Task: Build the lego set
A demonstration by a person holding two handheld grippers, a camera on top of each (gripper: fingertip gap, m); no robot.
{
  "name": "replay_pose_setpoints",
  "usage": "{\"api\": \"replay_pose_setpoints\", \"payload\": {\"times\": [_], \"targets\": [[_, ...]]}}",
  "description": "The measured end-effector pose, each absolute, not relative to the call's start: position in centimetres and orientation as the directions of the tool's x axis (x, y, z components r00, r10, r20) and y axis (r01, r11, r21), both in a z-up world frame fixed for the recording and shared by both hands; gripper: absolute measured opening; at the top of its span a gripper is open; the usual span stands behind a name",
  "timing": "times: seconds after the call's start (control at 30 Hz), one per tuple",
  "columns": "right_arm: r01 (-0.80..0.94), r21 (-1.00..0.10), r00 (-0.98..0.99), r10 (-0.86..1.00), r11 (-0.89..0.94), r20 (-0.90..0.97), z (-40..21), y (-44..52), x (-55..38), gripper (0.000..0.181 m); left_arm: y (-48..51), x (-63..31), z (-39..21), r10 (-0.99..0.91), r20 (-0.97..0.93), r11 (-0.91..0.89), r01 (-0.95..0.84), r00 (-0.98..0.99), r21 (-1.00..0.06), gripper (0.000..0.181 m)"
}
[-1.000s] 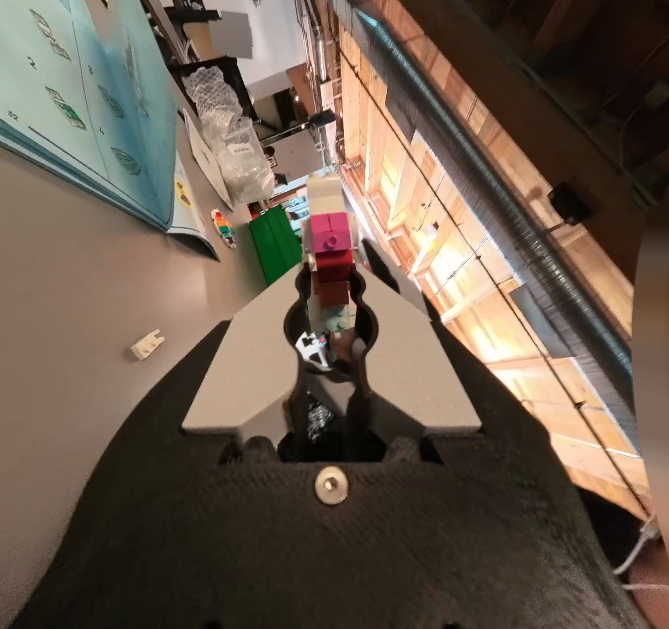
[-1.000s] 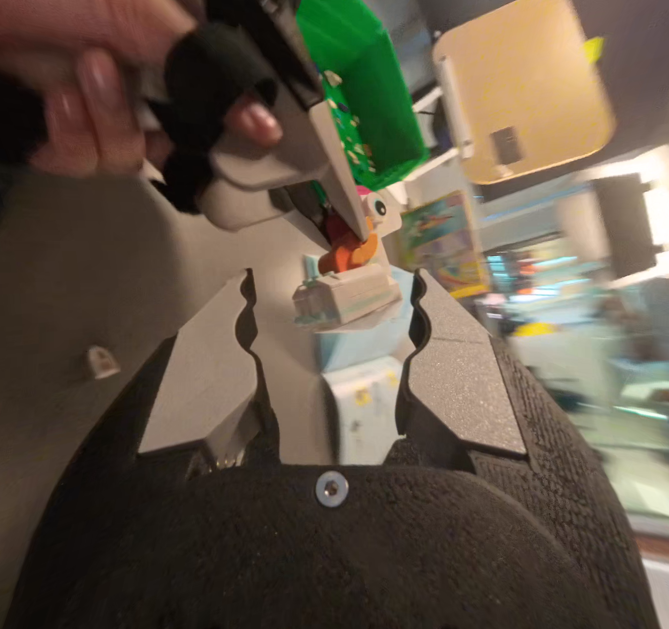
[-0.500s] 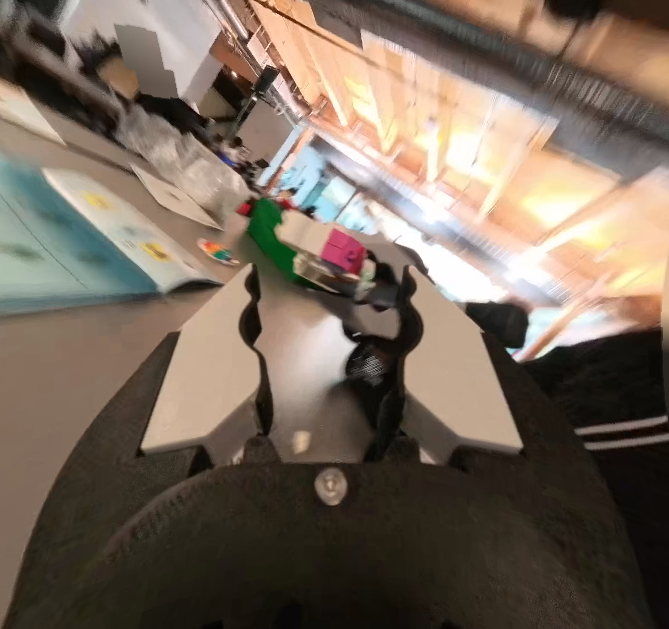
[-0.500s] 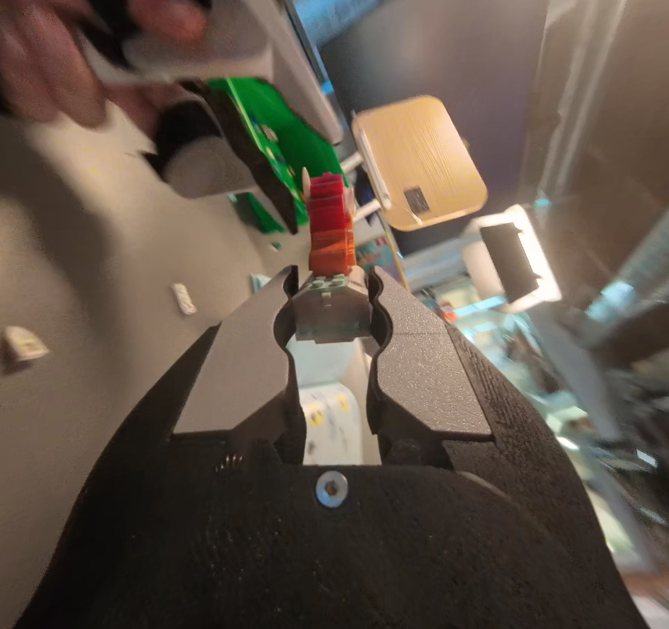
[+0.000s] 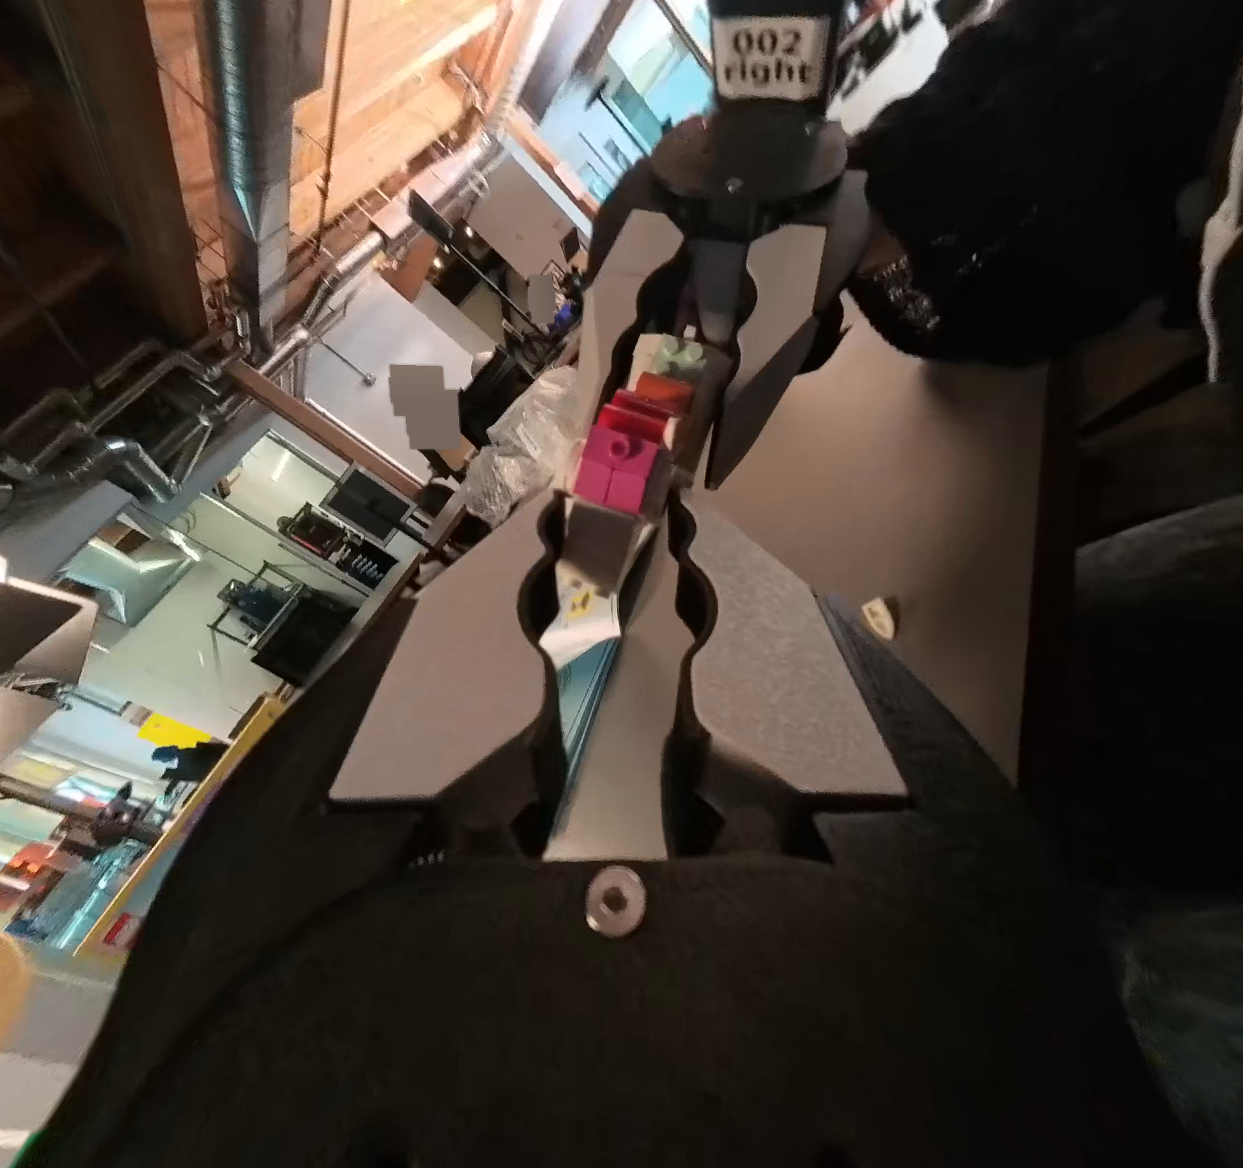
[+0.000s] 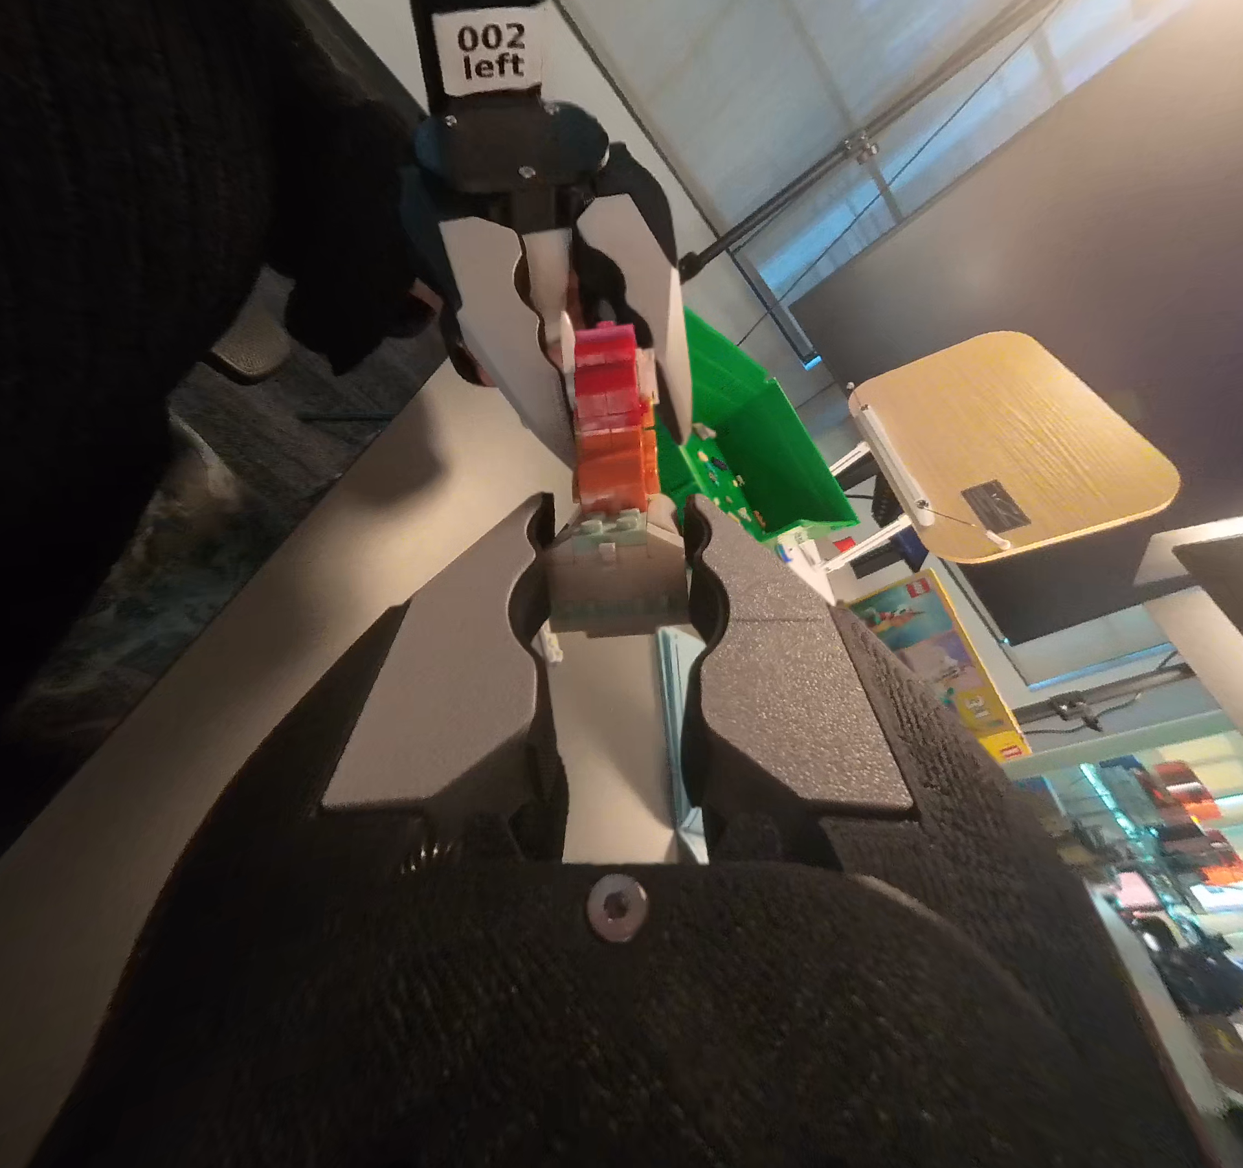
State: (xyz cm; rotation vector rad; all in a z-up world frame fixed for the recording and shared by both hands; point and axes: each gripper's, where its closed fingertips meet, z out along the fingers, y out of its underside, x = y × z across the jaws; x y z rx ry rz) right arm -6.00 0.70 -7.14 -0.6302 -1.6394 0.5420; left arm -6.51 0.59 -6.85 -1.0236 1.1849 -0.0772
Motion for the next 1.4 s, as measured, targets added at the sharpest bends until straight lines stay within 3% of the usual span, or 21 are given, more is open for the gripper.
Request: {"api": "replay_pose_setpoints", "payload": {"times": [0.1,0.13,0.23,0.37,0.57,0.77,0.93,1.23,1.4], "targets": [[0.164,-0.717,-0.105,0.734,0.678,0.671,-7.8,1.8,-5.9,0.04,1.9,-7.2,-7.9,-0.536,-0.726,0.508,-0.522,0.431,-0.685,0.029],[0.193,-0.757,-0.11,0.78,0.624,0.616,-8.1,2.2,-5.7,0.049,2.7,-7.8,-8.4,-0.497,-0.749,0.489,-0.572,0.438,-0.659,0.029],[0.301,-0.857,-0.16,0.909,0.417,0.386,-9.6,2.8,-4.6,0.054,4.0,-9.5,-10.0,-0.41,-0.818,0.458,-0.686,0.402,-0.566,0.029],[0.518,-0.822,-0.329,0.942,0.237,0.064,-13.8,0.3,-3.1,0.036,5.0,-10.6,-12.7,-0.34,-0.885,0.429,-0.785,0.319,-0.447,0.028],[0.66,-0.683,-0.386,0.921,0.313,0.048,-17.7,-0.1,-3.6,0.027,5.2,-10.3,-14.0,-0.287,-0.918,0.434,-0.817,0.275,-0.38,0.028],[0.679,-0.653,-0.437,0.899,0.336,0.008,-18.8,-0.6,-4.3,0.022,5.1,-10.3,-13.9,-0.287,-0.915,0.442,-0.808,0.284,-0.39,0.028],[0.68,-0.632,-0.446,0.894,0.371,0.045,-18.6,-0.2,-4.3,0.007,5.1,-10.0,-13.6,-0.292,-0.914,0.464,-0.795,0.281,-0.392,0.029],[0.467,-0.816,-0.402,0.904,0.34,0.147,-5.3,3.9,-2.9,0.006,5.2,-6.2,-6.5,-0.319,-0.915,0.693,-0.599,0.246,-0.402,0.028],[0.379,-0.858,-0.449,0.88,0.348,0.158,1.5,4.3,-2.1,0.006,5.3,-3.5,-0.3,-0.328,-0.926,0.814,-0.441,0.188,-0.378,0.028]]}}
